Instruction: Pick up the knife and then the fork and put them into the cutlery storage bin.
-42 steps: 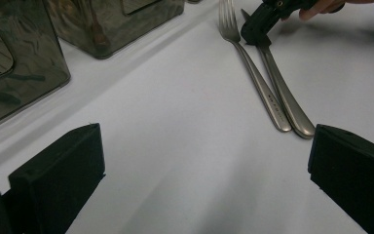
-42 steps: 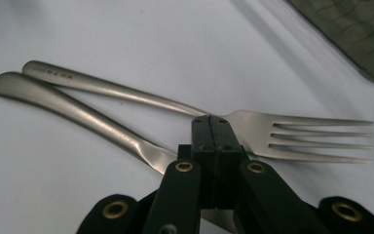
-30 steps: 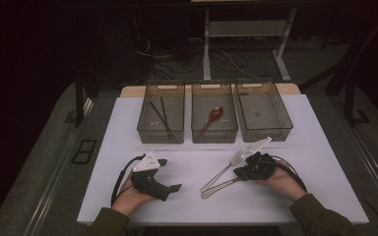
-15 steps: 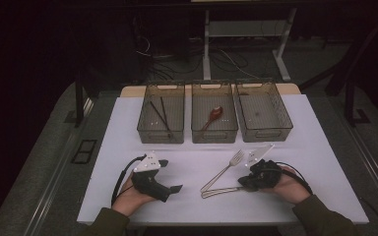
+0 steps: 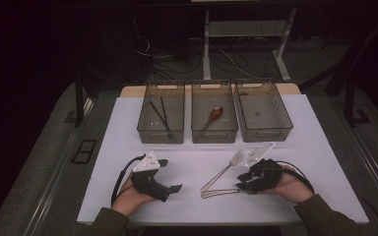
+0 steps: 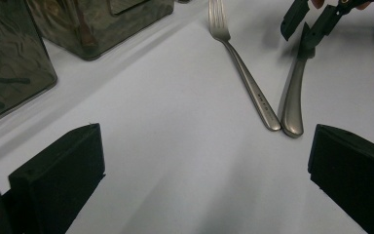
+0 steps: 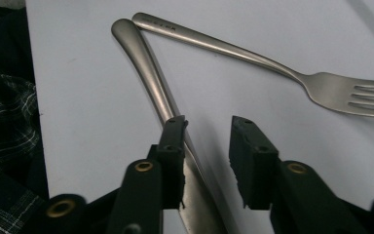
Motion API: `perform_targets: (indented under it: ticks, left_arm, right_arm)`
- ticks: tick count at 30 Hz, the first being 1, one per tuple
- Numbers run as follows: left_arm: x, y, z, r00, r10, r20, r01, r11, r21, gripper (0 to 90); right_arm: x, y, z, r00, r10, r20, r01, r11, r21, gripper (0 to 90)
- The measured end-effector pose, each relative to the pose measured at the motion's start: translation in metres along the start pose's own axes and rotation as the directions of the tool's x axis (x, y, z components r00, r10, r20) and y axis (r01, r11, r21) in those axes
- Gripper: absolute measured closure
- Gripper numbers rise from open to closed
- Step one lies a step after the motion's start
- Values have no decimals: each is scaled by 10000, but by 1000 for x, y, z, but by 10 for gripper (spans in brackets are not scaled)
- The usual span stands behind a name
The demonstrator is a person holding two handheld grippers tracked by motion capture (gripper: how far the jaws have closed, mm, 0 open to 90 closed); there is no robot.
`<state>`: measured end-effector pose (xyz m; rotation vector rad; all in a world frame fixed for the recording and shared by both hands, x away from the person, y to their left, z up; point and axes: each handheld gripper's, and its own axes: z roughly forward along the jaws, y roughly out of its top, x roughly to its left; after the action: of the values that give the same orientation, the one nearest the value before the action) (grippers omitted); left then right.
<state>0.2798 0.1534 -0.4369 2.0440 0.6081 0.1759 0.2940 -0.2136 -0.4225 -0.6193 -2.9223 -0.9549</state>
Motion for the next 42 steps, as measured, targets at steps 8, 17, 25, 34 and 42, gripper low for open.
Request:
perform_targets:
  ticks: [8, 17, 25, 34, 42]
  left_arm:
    - [0, 0, 0, 10000, 5, 24, -5, 10000, 0, 0]
    - [0, 0, 1, 10000, 20, 75, -19, 10000, -25, 0]
    - [-1, 0, 0, 9999, 39, 96, -39, 10000, -23, 0]
    - [-1, 0, 0, 9999, 59, 122, -59, 10000, -4, 0]
    - [-1, 0, 1, 9999, 44, 146, -44, 10000, 9, 0]
  right_arm:
    - [3, 10, 1, 9982, -589, -141, 591, 9982, 129, 591]
    - [13, 30, 10, 9824, -1839, -337, 1869, 9702, 1540, 577]
    - [18, 44, 23, 9655, -2496, -737, 2602, 9263, 2726, 643]
    - [20, 50, 34, 9494, -3006, -909, 3130, 8828, 3502, 703]
    - [25, 56, 38, 9360, -3410, -873, 3466, 8494, 3981, 722]
